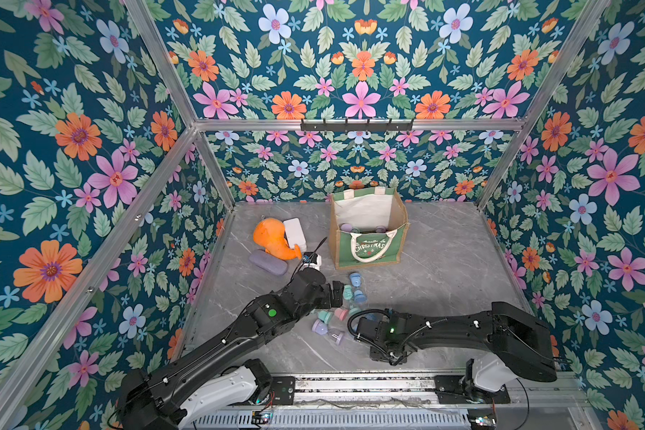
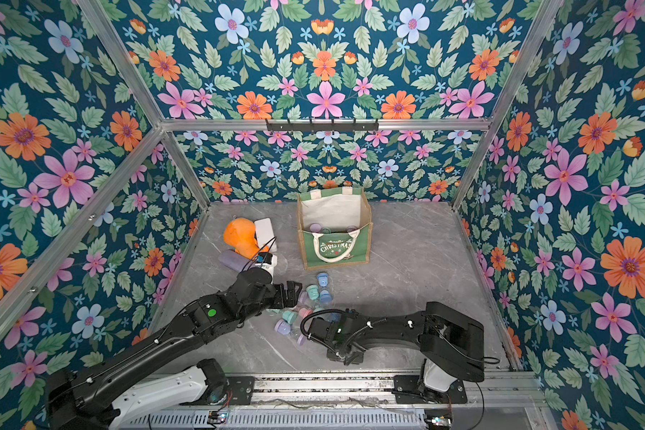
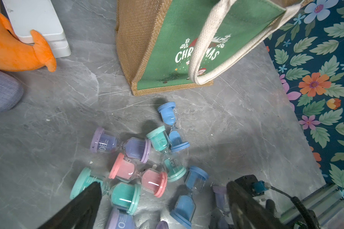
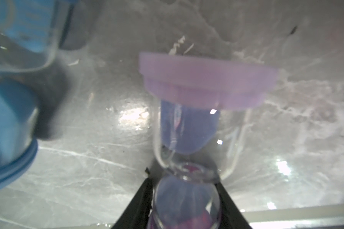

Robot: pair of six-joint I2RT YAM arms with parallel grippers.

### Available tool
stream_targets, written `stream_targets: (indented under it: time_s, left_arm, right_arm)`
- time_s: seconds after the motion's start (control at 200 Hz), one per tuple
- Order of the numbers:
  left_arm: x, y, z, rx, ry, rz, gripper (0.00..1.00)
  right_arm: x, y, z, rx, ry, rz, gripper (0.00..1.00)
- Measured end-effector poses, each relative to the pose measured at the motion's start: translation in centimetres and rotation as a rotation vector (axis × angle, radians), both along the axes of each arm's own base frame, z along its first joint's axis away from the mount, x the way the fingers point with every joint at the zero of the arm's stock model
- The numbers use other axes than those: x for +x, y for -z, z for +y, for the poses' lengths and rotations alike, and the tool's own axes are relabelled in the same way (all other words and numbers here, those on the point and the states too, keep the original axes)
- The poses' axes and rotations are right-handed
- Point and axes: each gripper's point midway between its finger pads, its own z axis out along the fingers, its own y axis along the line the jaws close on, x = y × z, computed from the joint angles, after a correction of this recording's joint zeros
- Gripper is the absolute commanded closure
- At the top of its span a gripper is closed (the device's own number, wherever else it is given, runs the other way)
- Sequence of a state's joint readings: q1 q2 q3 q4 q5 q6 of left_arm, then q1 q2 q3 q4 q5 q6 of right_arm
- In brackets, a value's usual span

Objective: Put the hourglass into the canvas bag
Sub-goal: Pick up the hourglass from the center of the board, then place the hourglass in the canvas bag.

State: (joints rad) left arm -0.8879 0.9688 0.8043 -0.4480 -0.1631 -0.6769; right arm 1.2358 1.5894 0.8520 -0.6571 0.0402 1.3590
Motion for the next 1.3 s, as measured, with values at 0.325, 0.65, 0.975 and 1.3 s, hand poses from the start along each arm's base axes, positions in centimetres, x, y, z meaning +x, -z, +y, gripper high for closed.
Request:
stream_targets:
  time_s: [0.325, 0.65, 0.975, 1.3]
  left_arm:
    - [0.0, -0.5, 0.2, -0.011, -0.003, -0.012, 0.00]
    - [0.4, -1.7, -0.1, -0.021, -0.006, -0.036, 0.00]
    - [2.2, -5.3, -1.1, -0.026, -0.012, -0.117, 0.00]
    - [5.7, -9.9, -2.6, -0.036, -0.039, -0.226, 0.00]
  right_arm:
    - [0.3, -0.8, 1.3, 0.078, -0.008, -0.017, 0.72]
    - [2.7, -4.4, 1.2, 0.185, 0.015, -0.104, 0.75]
    - [8.2, -14.0, -0.9, 0.325, 0.062, -0.346, 0.75]
    - [15.6, -24.6, -1.9, 0.361, 0.016, -0.594, 0.76]
